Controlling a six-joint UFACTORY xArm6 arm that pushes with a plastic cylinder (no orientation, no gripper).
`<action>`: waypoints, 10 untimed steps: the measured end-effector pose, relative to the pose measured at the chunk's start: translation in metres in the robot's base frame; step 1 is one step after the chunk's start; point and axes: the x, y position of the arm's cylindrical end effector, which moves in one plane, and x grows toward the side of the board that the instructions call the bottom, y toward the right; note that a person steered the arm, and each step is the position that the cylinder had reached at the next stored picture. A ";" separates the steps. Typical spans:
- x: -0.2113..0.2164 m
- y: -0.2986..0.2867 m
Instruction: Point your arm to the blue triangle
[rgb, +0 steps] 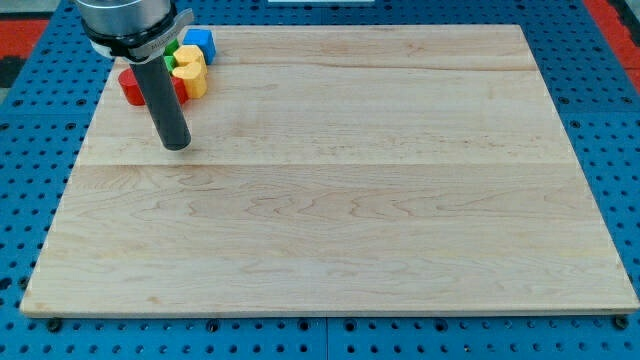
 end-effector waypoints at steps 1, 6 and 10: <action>0.000 0.000; 0.024 -0.054; -0.109 -0.133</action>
